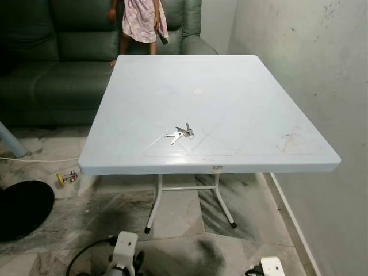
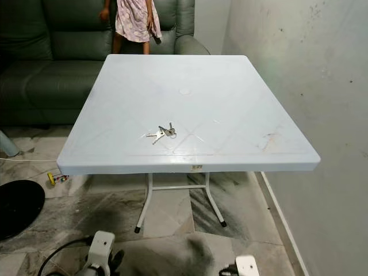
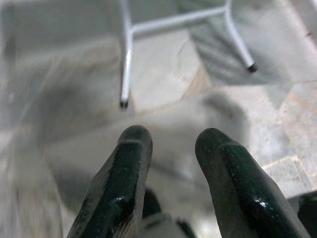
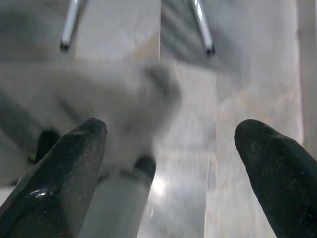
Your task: Hang keys on a hook
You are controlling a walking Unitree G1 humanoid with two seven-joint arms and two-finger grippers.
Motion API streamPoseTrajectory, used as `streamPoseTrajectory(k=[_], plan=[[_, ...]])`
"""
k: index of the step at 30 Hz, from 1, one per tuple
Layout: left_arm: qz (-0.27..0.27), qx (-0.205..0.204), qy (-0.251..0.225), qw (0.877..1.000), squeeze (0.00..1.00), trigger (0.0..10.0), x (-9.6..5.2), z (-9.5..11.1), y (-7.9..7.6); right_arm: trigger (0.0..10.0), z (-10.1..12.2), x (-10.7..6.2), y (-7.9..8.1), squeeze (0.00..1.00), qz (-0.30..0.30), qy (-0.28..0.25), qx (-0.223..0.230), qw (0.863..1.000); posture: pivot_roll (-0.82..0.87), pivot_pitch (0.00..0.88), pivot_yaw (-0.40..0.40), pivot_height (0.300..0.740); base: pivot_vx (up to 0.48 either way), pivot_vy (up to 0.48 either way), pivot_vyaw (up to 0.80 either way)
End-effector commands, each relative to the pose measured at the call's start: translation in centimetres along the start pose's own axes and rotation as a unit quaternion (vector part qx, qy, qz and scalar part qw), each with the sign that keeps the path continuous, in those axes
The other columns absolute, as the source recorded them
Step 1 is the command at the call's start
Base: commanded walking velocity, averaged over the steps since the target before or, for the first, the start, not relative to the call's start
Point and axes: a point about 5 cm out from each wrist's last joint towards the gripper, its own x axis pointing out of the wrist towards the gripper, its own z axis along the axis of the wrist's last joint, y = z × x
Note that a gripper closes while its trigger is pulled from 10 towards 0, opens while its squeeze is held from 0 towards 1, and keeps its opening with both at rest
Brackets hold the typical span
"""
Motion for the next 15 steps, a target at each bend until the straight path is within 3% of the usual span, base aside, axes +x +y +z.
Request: streamPoseTrajectory(k=[1, 5, 14, 15], plan=[[-0.021, 0.028, -0.027, 0.999, 0.0, 10.0, 0.1, 0.9, -0.1, 10.0, 1.3, 0.2, -0.4, 0.0, 0.006, -0.037, -0.01, 0.999, 0.09, 0.0, -0.047, 0.736, 0.0, 0.0, 0.0], [-0.055, 0.074, -0.115, 0.989, 0.0, 10.0, 0.2, 3.6, -0.2, 10.0, 5.3, 0.4, -0.5, 0.0, 0.027, -0.15, -0.042, 0.987, 0.09, 0.0, -0.047, 0.736, 0.0, 0.0, 0.0], [-0.065, 0.068, -0.277, 0.956, 0.0, 10.0, -0.4, 9.2, -0.6, 10.0, 11.6, -0.9, 0.1, 0.0, 0.042, -0.342, -0.039, 0.938, 0.1, 0.0, -0.045, 0.736, 0.0, 0.0, 0.0], [-0.065, 0.068, -0.277, 0.956, 0.0, 10.0, -0.4, 9.2, -0.6, 10.0, 11.6, -0.9, 0.1, 0.0, 0.042, -0.342, -0.039, 0.938, 0.1, 0.0, -0.045, 0.736, 0.0, 0.0, 0.0]])
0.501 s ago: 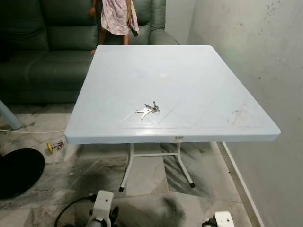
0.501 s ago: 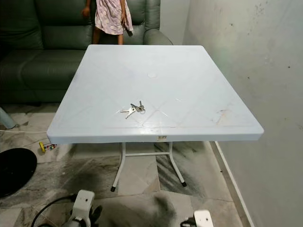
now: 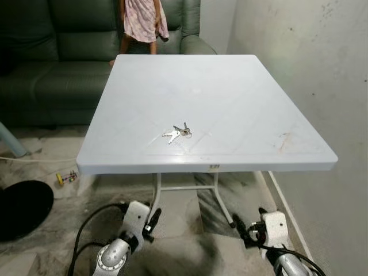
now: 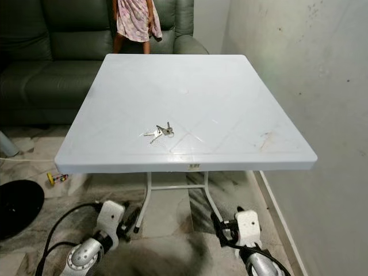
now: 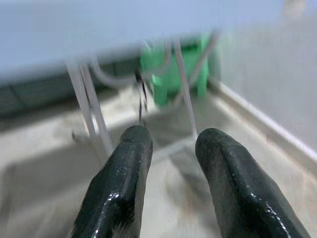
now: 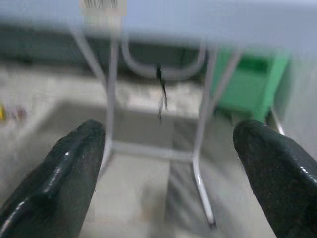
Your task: Hang keys on a hook
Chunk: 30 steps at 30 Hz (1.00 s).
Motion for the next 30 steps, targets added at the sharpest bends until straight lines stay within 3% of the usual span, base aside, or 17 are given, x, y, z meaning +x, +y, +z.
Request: streamPoseTrajectory(k=[1, 2, 8, 13, 20, 30], plan=[[-0.003, -0.004, -0.017, 1.0, 0.0, 10.0, 0.0, 0.4, 0.0, 10.0, 0.8, 0.1, -0.3, 0.0, -0.005, -0.025, -0.002, 1.0, 0.1, 0.0, -0.045, 0.736, 0.0, 0.0, 0.0], [0.001, -0.007, -0.043, 0.999, 0.0, 10.0, 0.3, 1.4, -0.1, 10.0, 2.0, 0.5, -0.3, 0.0, -0.008, -0.054, -0.003, 0.998, 0.09, 0.0, -0.043, 0.736, 0.0, 0.0, 0.0], [0.029, -0.039, -0.105, 0.993, 0.0, 10.0, 1.5, 4.5, 0.1, 10.0, 5.0, 2.0, -0.2, 0.0, -0.024, -0.11, 0.007, 0.994, 0.1, 0.0, -0.045, 0.736, 0.0, 0.0, 0.0], [0.072, -0.057, -0.127, 0.988, 0.0, 10.0, 2.1, 6.1, 1.3, 10.0, 6.9, 3.0, -0.4, 0.0, -0.033, -0.134, 0.02, 0.99, 0.1, 0.0, -0.046, 0.736, 0.0, 0.0, 0.0], [0.181, -0.108, -0.146, 0.967, 0.0, 10.0, 1.7, 7.4, 5.2, 10.0, 7.8, 4.1, -1.8, 0.0, -0.1, -0.102, 0.034, 0.989, 0.11, 0.0, -0.046, 0.736, 0.0, 0.0, 0.0], [0.189, -0.115, -0.145, 0.964, 0.0, 10.0, 0.5, 8.1, 5.5, 10.0, 8.6, 2.8, -1.8, 0.0, -0.097, -0.104, -0.008, 0.99, 0.11, 0.0, -0.047, 0.736, 0.0, 0.0, 0.0]])
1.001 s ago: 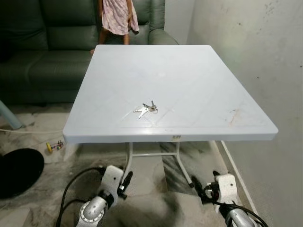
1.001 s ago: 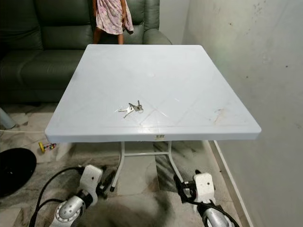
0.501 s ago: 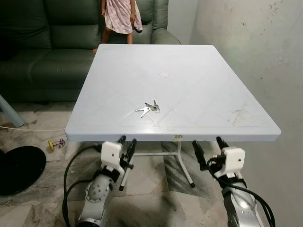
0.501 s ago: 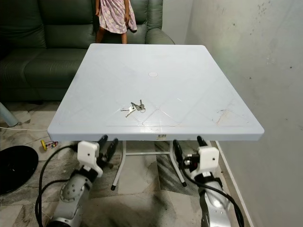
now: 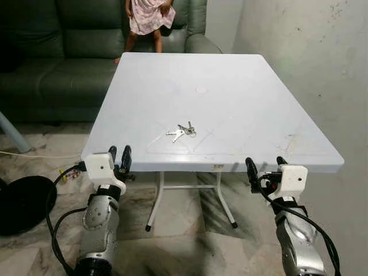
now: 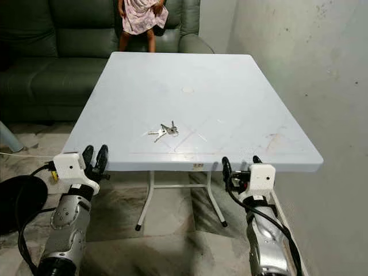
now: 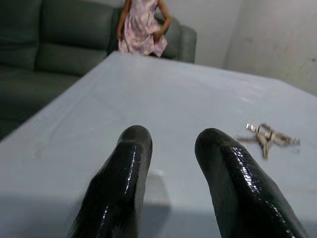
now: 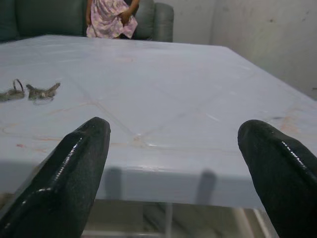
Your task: Hang keys on a hook
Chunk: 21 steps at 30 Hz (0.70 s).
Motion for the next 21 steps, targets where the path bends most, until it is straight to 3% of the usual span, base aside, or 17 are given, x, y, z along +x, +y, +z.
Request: streamPoseTrajectory(k=[1, 11, 21], plan=[[0.001, -0.007, 0.003, 1.0, 0.0, 10.0, -0.2, 0.2, -0.1, 10.0, 0.4, -0.1, 0.1, 0.0, 0.001, -0.001, -0.002, 1.0, 0.11, 0.0, -0.047, 0.736, 0.0, 0.0, 0.0], [-0.01, -0.018, 0.018, 1.0, 0.0, 10.0, -0.1, 0.3, -0.7, 10.0, 0.3, -0.3, 1.3, 0.0, 0.011, 0.013, -0.006, 1.0, 0.11, 0.0, -0.049, 0.736, 0.0, 0.0, 0.0], [-0.016, -0.019, 0.025, 0.999, 0.0, 10.0, -0.2, 0.3, -0.9, 10.0, 0.4, -0.5, 1.5, 0.0, 0.022, 0.015, -0.016, 1.0, 0.11, 0.0, -0.051, 0.736, 0.0, 0.0, 0.0]])
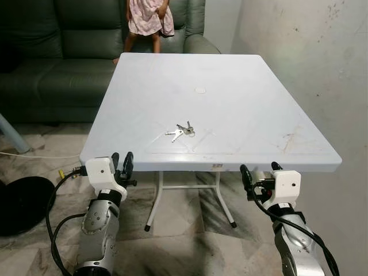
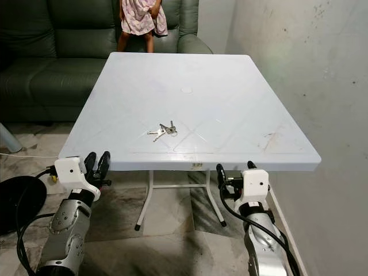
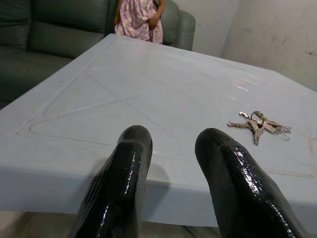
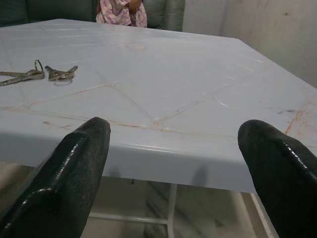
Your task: Hang keys on a hook
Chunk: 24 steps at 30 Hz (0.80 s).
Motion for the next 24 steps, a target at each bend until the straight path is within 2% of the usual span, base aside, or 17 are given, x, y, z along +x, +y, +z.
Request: streamPoseTrajectory(k=[1, 15, 20, 24], plan=[[-0.008, -0.001, 0.002, 1.0, 0.0, 10.0, -0.06, 0.13, -0.4, 10.0, 0.44, -0.01, -0.03, 0.0, 0.003, -0.006, -0.002, 1.0, 0.11, 0.0, -0.051, 0.736, 0.0, 0.0, 0.0], [-0.013, -0.006, 0.014, 1.0, 0.0, 10.0, -0.32, -0.14, -0.76, 10.0, 0.38, -0.21, 0.06, 0.0, 0.011, 0.002, -0.002, 1.0, 0.12, 0.0, -0.058, 0.736, 0.0, 0.0, 0.0], [-0.013, -0.007, 0.016, 1.0, 0.0, 10.0, -0.34, -0.18, -0.77, 10.0, 0.35, -0.2, 0.09, 0.0, 0.013, 0.003, -0.001, 1.0, 0.12, 0.0, -0.058, 0.736, 0.0, 0.274, 0.0], [-0.012, -0.001, 0.015, 1.0, 0.0, 10.0, -0.32, -0.13, -0.83, 10.0, 0.38, -0.24, 0.14, 0.0, 0.016, 0.004, -0.002, 1.0, 0.11, 0.0, -0.059, 0.736, 0.0, 0.0, 0.0]])
